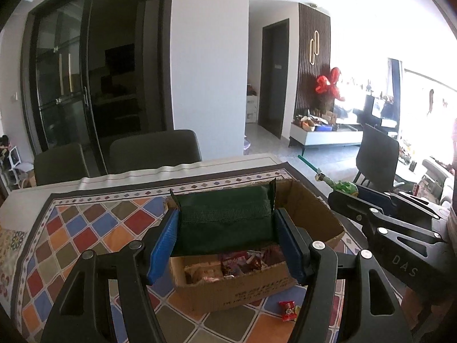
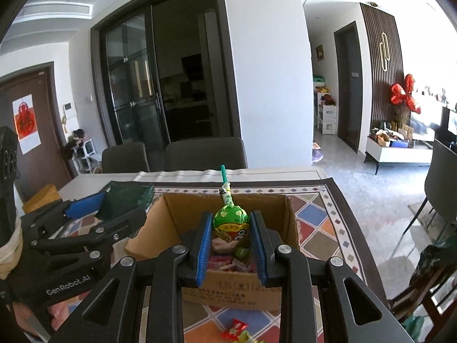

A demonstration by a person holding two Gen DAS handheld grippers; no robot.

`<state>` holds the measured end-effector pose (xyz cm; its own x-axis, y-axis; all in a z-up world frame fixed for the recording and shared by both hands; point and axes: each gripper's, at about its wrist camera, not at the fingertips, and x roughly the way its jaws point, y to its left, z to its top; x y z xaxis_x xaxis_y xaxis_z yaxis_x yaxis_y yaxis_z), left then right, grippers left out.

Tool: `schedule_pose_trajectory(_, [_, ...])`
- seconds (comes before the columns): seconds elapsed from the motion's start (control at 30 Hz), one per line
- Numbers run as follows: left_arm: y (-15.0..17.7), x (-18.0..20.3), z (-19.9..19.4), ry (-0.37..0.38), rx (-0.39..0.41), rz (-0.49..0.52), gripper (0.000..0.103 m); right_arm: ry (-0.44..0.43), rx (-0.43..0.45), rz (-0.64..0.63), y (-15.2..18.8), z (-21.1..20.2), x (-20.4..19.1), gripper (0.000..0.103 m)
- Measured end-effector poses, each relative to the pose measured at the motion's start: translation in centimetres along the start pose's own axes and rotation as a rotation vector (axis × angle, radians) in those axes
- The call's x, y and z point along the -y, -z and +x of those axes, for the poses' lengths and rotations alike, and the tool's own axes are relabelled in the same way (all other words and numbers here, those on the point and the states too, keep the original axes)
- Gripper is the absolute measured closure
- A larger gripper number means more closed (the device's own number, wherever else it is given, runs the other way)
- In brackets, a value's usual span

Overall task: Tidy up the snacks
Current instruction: 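Carry the green bar and lollipop over the box and open both tools, then withdraw both tools from the box toward the last two candies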

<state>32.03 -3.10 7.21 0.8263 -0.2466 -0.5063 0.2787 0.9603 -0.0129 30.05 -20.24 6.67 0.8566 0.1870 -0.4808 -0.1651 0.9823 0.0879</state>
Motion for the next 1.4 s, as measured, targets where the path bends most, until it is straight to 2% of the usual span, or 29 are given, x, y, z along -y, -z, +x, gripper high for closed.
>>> schedule_pose_trajectory(0.37, [-0.5,-0.7,4.7,0.003,-0.088,0.006,0.036,-0.006,-0.092,0.003,-0.2,4.6,1.5,0.075])
schedule_pose_trajectory(0.47, [-0.5,-0.8,5.9,0.001,-0.118,0.002,0.032,-0.007,-0.117,0.005,0.0,5.7,1.8,0.075])
schedule_pose_trajectory(0.5, [-0.5,-0.9,6.1,0.0,-0.124,-0.001,0.029,-0.009,-0.124,0.004,0.0,6.0,1.9,0.075])
schedule_pose_trajectory(0.6, [-0.3,-1.0,6.0,-0.013,-0.116,0.003,0.024,0.002,-0.145,0.016,0.2,6.6,2.0,0.063])
schedule_pose_trajectory(0.8, [0.2,-0.9,4.0,-0.052,-0.066,0.011,0.02,0.011,-0.121,0.017,0.7,5.6,2.2,0.062])
schedule_pose_trajectory(1.1, [1.7,0.4,-0.7,-0.063,0.015,0.042,0.017,0.007,-0.071,-0.005,1.8,1.7,1.4,0.062])
schedule_pose_trajectory(1.4, [3.7,1.7,-3.1,-0.034,0.017,0.042,0.017,-0.026,-0.057,0.01,3.4,-1.0,1.4,0.062])
